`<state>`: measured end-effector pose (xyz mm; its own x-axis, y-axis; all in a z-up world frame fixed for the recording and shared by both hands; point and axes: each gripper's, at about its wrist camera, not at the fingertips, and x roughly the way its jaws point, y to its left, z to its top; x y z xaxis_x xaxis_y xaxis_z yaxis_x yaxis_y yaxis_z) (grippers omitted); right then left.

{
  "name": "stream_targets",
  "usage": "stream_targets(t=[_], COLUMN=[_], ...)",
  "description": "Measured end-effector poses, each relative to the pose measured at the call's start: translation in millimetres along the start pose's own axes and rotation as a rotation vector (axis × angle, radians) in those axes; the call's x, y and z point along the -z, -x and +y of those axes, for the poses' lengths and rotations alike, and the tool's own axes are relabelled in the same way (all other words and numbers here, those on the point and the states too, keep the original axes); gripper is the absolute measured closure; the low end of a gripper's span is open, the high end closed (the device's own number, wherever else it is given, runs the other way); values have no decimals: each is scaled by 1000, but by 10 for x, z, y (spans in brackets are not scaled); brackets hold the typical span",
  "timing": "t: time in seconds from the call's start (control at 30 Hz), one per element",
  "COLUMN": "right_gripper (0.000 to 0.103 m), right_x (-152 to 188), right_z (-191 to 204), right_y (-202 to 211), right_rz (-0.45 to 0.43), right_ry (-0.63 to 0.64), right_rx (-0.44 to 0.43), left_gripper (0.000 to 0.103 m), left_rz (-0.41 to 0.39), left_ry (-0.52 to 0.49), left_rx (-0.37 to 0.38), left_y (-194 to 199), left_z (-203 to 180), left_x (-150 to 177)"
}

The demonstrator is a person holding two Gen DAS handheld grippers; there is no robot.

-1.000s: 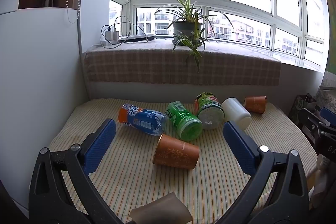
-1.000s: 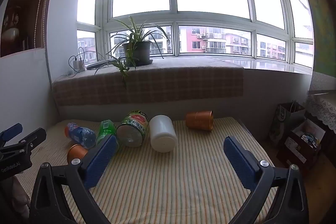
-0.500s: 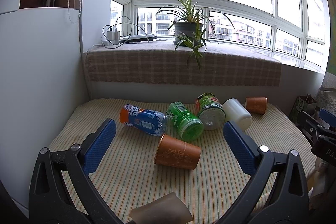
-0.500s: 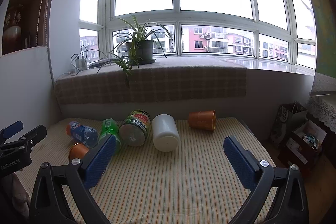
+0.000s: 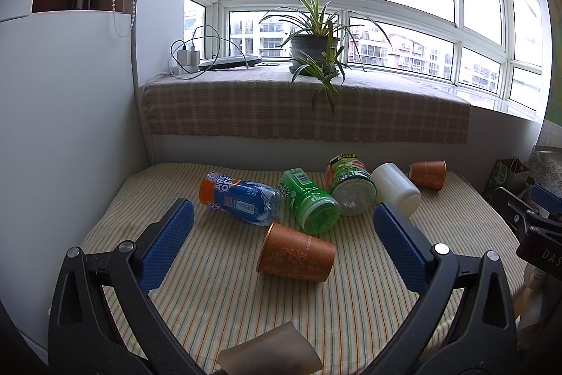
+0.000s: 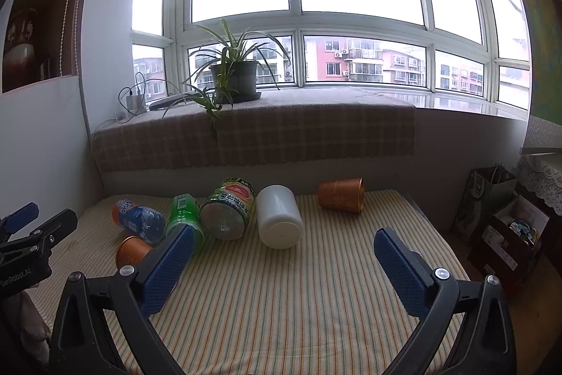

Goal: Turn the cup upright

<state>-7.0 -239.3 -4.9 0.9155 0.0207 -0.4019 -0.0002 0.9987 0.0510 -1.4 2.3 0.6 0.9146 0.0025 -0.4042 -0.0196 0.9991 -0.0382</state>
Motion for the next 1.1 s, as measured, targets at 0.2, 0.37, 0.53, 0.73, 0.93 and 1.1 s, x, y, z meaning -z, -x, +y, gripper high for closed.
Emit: stream_targets(t=[0.2, 0.37, 0.53, 0.73, 0.93, 1.1], right_gripper=[0, 0, 0, 0, 0, 0], right_x=[7, 6, 13, 18, 23, 28], right_z=[2, -9, -9, -5, 3, 18], right_y=[-13, -22, -31, -37, -59, -79], right_rz=[4, 9, 11, 14, 22, 27], right_ry=[-3, -7, -12, -14, -14, -13], right_rx=[-1, -4, -4, -6, -14, -16], left_gripper=[0, 0, 0, 0, 0, 0], left_rz=[0, 1, 1, 2, 3, 3], left_ry=[0, 0, 1, 2, 2, 3], left_rx=[0, 0, 0, 0, 0, 0], left_y=[-1, 0, -6, -7, -7, -7], left_z=[1, 1, 12, 11, 11, 11], left_x=[-1, -2, 4, 3, 4, 6])
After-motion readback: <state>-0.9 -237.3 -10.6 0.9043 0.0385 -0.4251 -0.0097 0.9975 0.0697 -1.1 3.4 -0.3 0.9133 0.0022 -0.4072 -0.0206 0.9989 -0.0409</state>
